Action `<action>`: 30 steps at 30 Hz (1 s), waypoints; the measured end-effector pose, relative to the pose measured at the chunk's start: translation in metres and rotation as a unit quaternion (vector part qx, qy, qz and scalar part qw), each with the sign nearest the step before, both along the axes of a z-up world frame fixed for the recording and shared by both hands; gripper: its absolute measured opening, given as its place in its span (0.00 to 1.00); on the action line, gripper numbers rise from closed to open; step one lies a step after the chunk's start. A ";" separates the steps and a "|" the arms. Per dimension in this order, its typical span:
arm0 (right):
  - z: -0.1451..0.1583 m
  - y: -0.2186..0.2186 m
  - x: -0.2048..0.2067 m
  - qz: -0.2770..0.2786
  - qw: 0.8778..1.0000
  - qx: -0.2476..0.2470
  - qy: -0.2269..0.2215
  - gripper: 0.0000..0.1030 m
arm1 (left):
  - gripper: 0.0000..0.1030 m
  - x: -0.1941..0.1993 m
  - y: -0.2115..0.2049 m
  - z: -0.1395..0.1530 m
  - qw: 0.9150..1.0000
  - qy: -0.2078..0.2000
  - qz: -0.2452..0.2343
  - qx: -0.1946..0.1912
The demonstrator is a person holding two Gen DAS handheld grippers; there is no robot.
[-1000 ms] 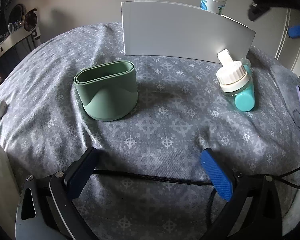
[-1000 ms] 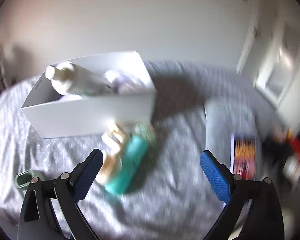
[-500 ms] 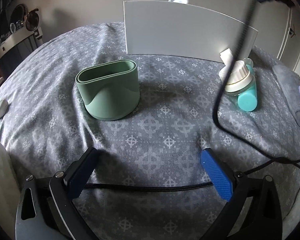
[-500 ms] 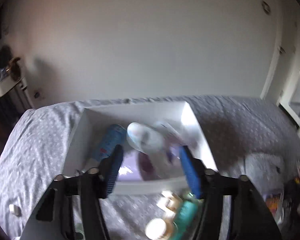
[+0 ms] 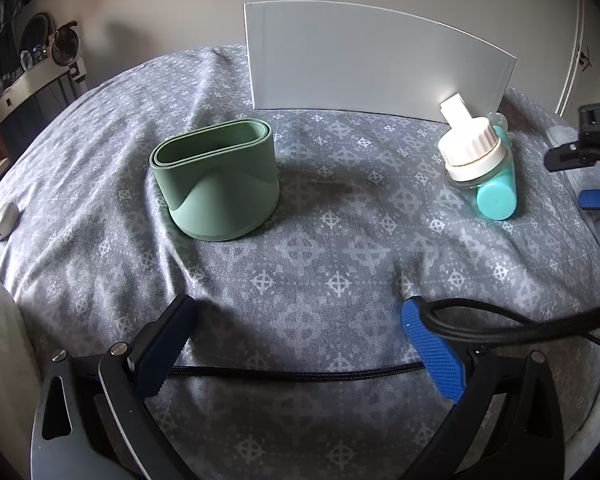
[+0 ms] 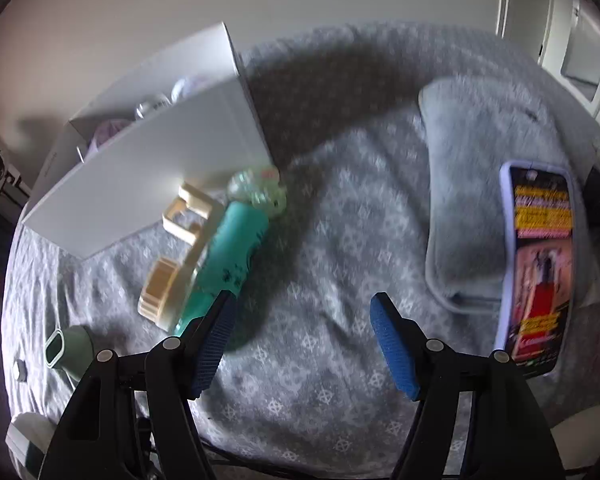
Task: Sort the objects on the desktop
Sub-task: 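Grasp the teal bottle with the right gripper, then lower the teal bottle into the white box and open the right gripper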
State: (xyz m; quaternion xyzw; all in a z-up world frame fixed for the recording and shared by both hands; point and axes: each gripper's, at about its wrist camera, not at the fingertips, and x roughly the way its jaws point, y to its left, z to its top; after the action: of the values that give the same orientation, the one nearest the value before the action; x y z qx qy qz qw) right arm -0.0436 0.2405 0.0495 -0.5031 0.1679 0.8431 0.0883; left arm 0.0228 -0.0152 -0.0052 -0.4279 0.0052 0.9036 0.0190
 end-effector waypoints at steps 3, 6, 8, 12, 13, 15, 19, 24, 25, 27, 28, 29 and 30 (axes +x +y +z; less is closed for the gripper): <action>-0.001 -0.011 -0.014 0.018 1.000 -0.007 0.004 0.66 | 1.00 0.000 0.002 0.000 1.000 0.000 0.000 -0.003; -0.009 -0.017 -0.034 0.014 1.000 -0.003 -0.009 0.66 | 1.00 0.000 0.002 0.000 1.000 0.000 0.000 -0.004; -0.016 -0.022 -0.049 0.017 1.000 -0.015 -0.014 0.66 | 1.00 0.000 0.002 0.000 1.000 0.000 0.000 -0.005; -0.030 -0.040 -0.083 0.033 0.998 0.018 -0.052 0.66 | 1.00 0.001 0.001 0.000 1.000 0.000 0.000 -0.007; -0.035 -0.044 -0.090 0.032 0.997 0.030 -0.066 0.66 | 1.00 0.001 0.001 0.000 1.000 0.000 0.000 -0.007; -0.042 -0.053 -0.101 0.034 0.995 0.060 -0.077 0.67 | 1.00 0.001 0.002 0.001 1.000 0.000 0.000 -0.008; -0.037 -0.060 -0.096 0.046 0.994 0.074 -0.066 0.41 | 1.00 0.001 0.002 0.001 1.000 0.000 0.000 -0.008; -0.025 -0.053 -0.047 0.048 0.997 0.060 -0.029 0.31 | 1.00 0.001 0.002 0.001 1.000 0.000 0.000 -0.008; -0.018 -0.050 -0.036 0.046 0.998 0.045 -0.008 0.31 | 1.00 0.001 0.002 0.001 1.000 0.000 0.000 -0.008; 0.006 -0.045 -0.011 0.047 0.998 0.030 0.043 0.31 | 1.00 0.001 0.002 0.001 1.000 0.000 0.000 -0.008; 0.017 -0.045 -0.004 0.047 0.996 0.037 0.059 0.31 | 1.00 0.001 0.002 0.001 1.000 0.000 0.000 -0.008; 0.032 -0.046 0.002 0.045 0.995 0.043 0.080 0.31 | 1.00 0.001 0.002 0.001 1.000 0.000 0.000 -0.008; 0.051 -0.045 0.005 0.040 0.993 0.044 0.105 0.31 | 1.00 0.001 0.002 0.001 1.000 0.000 0.000 -0.008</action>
State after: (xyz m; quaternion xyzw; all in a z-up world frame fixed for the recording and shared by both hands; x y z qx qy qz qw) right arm -0.0387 0.1956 0.1001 -0.4139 0.1190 0.9006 0.0583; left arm 0.0234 -0.0134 -0.0047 -0.4277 0.0122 0.9037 0.0152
